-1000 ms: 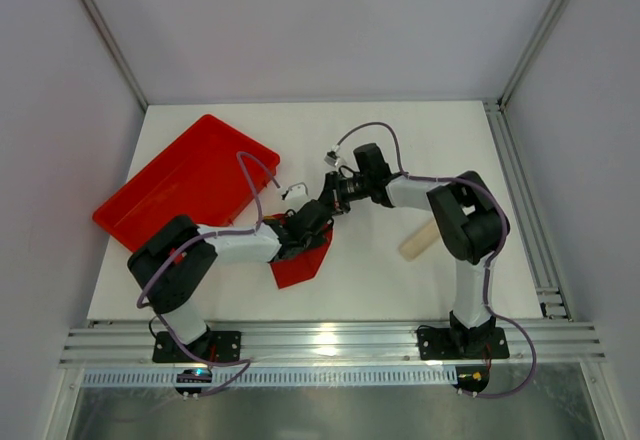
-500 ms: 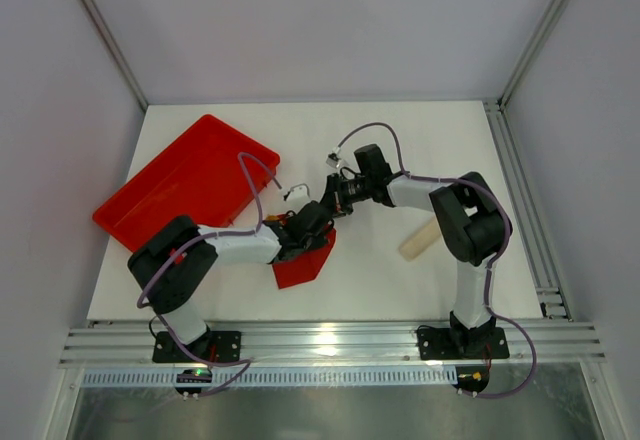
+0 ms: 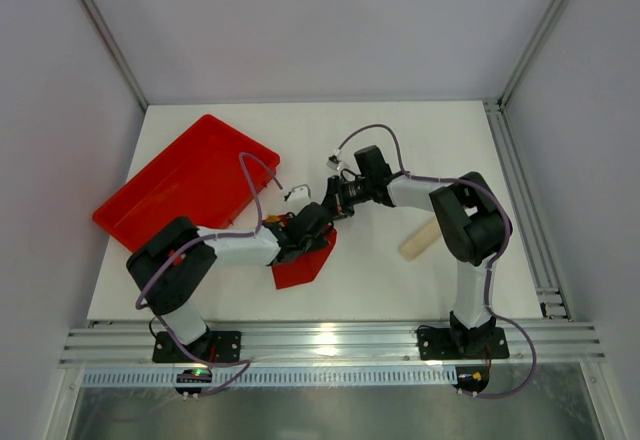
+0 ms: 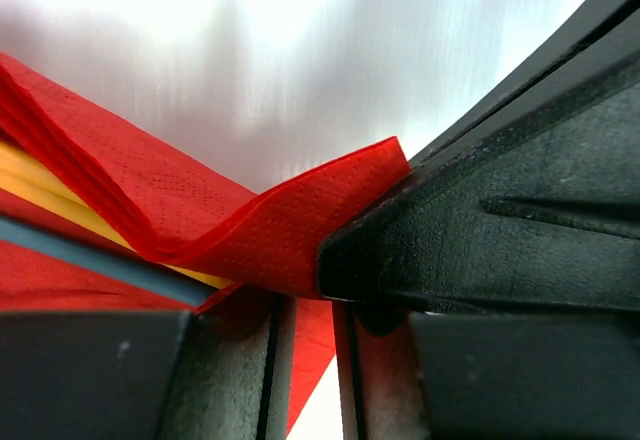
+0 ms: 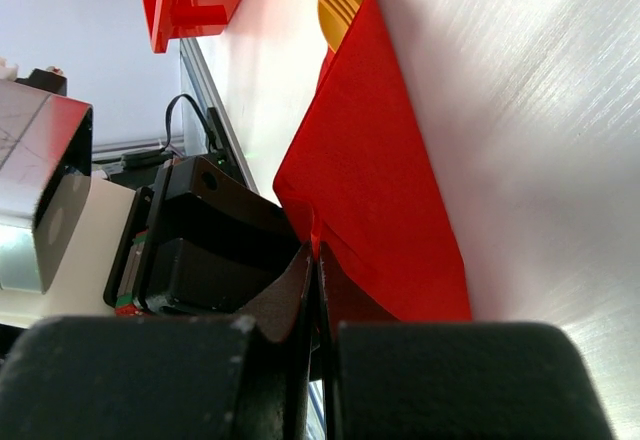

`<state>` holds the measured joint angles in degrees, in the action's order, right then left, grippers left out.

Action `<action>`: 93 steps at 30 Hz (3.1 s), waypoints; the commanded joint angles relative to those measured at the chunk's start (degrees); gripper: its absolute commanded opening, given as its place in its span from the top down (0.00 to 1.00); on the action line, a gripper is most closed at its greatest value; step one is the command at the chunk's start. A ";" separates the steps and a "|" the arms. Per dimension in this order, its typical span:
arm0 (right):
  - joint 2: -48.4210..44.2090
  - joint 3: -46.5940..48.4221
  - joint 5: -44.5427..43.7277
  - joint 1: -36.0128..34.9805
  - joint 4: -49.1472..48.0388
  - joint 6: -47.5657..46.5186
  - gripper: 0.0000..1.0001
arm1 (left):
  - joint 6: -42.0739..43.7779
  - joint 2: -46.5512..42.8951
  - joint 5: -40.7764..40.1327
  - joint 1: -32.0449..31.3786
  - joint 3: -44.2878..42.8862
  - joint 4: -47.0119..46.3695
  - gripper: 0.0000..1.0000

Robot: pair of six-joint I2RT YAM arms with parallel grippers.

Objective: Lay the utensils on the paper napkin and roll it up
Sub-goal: Roll the napkin at the center of the board.

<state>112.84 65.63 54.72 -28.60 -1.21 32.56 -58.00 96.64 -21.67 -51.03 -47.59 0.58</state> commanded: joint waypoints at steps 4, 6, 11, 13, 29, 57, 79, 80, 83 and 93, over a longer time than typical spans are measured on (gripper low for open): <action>-2.71 0.29 1.62 -0.58 2.44 -1.35 0.96 | 1.13 -4.00 -4.34 -0.04 0.57 -2.43 0.75; -2.80 0.29 1.62 -0.49 2.53 -1.27 0.96 | 1.48 -4.53 -4.78 -0.04 0.66 -2.34 0.75; -2.89 0.55 1.62 -0.49 2.71 -1.53 0.96 | 2.19 -5.41 -4.96 -0.04 0.57 -2.42 0.75; -2.80 0.64 1.62 -0.49 2.88 -1.62 0.96 | 2.54 -6.29 -4.61 -0.04 0.92 -2.86 0.78; -2.71 0.73 1.62 -0.49 3.41 -2.06 0.96 | -0.80 -14.46 -2.06 -0.13 9.10 -4.09 1.00; -3.41 1.08 1.09 -0.49 2.44 -1.79 0.96 | -0.27 -9.80 -1.44 -0.13 5.32 -1.11 0.60; -3.59 0.82 1.00 -0.49 2.53 -1.97 0.96 | -3.70 -18.42 3.39 -0.30 12.70 -1.28 0.87; -3.59 0.73 1.00 -0.49 2.62 -1.97 0.96 | -4.05 -18.42 3.74 -0.30 12.96 -1.89 0.90; -3.85 0.64 1.00 -0.49 2.62 -1.97 0.96 | -4.84 -18.07 4.36 -0.30 14.02 -2.69 0.95; -3.94 0.64 0.92 -0.58 2.71 -1.80 0.96 | -5.90 -17.28 2.42 -0.30 15.42 -3.13 0.99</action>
<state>112.01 65.63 55.64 -29.15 1.89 31.51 -63.05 79.83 -17.63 -51.31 -32.53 -0.54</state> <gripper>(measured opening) 0.039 0.010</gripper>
